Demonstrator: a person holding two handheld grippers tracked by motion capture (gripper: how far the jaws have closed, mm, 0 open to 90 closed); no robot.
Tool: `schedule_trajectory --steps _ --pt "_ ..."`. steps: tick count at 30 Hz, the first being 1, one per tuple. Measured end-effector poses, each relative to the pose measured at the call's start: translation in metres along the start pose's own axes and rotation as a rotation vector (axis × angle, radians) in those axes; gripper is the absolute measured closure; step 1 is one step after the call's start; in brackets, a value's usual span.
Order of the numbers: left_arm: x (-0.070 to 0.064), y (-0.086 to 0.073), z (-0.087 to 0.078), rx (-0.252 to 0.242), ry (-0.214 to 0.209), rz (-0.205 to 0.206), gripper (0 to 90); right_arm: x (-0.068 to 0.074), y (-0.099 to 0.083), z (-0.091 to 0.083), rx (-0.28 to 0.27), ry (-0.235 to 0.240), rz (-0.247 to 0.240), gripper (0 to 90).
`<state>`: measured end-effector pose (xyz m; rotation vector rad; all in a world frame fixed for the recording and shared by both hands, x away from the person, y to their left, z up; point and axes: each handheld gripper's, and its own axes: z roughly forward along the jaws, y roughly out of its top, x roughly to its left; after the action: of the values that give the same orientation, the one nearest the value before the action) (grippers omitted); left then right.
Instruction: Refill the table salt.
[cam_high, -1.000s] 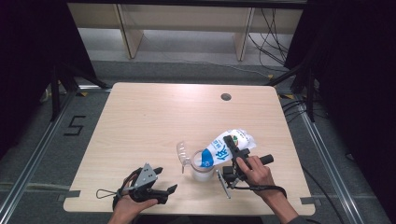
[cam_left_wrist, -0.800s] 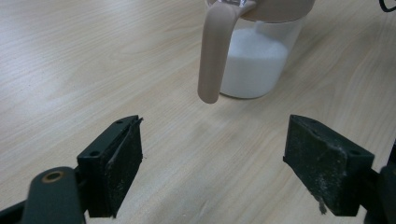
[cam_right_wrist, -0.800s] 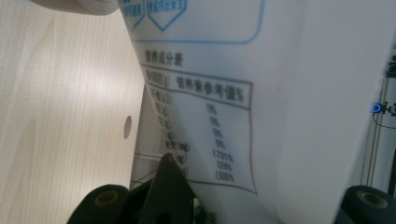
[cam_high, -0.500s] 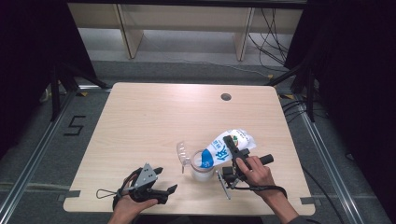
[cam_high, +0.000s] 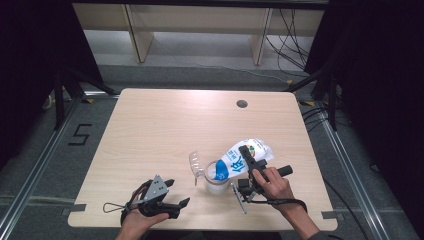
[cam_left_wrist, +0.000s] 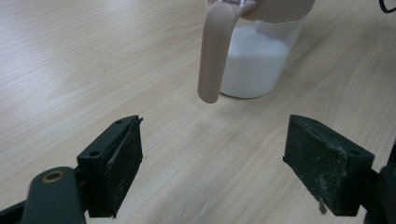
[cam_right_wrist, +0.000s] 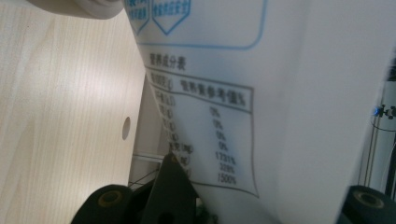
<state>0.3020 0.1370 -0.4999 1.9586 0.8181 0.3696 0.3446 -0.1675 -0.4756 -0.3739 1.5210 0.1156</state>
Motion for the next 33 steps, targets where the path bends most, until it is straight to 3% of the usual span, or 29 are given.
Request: schedule_trajectory --steps 6,8,9,11,17,18,21,25,26,29,32,33 --pt "-0.0008 0.0 0.0002 0.001 0.005 -0.005 18.8 0.0029 0.0001 -0.0005 0.01 0.009 0.045 81.8" --pt "0.0001 0.0002 0.0005 -0.004 0.003 0.009 18.8 0.0023 0.0003 0.0005 -0.005 0.003 0.032 81.9" --pt "-0.0007 0.0 0.0004 0.003 0.003 -0.007 18.8 0.0015 0.0003 0.0009 -0.013 0.001 0.015 82.0" --pt "0.0007 0.0004 0.0003 0.002 -0.003 0.022 18.8 0.0024 0.0006 -0.0003 0.0 0.002 0.032 82.2" --pt "0.0007 0.0002 0.0004 -0.005 -0.002 0.014 18.8 0.0021 0.0 -0.0005 0.001 0.0 0.046 82.7" --pt "-0.0005 0.0001 0.0002 -0.002 0.001 -0.002 18.8 0.0011 0.0006 -0.001 0.008 0.006 0.027 82.8" --pt "0.0001 0.0002 0.0007 0.001 -0.003 0.012 18.8 0.0023 0.0001 -0.0003 -0.002 0.001 0.046 83.5" --pt "0.0002 0.0005 0.0002 -0.002 0.001 0.013 18.8 0.0017 0.0001 -0.0001 -0.004 0.006 0.033 83.9" --pt "-0.0007 -0.0001 0.0006 0.001 0.005 -0.006 18.8 0.0012 0.0006 -0.0009 0.007 0.011 0.025 84.2" --pt "0.0001 0.0004 0.0003 -0.001 -0.001 0.016 18.8 0.0018 0.0009 -0.0021 0.015 0.012 0.032 84.4" --pt "0.0 -0.0001 0.0009 0.001 0.0 0.009 18.8 0.0013 0.0007 -0.0022 0.015 0.01 0.035 84.8" --pt "0.0002 0.0001 0.0009 -0.005 -0.005 0.015 18.8 -0.0006 0.0008 -0.0014 0.002 0.003 0.009 84.8"
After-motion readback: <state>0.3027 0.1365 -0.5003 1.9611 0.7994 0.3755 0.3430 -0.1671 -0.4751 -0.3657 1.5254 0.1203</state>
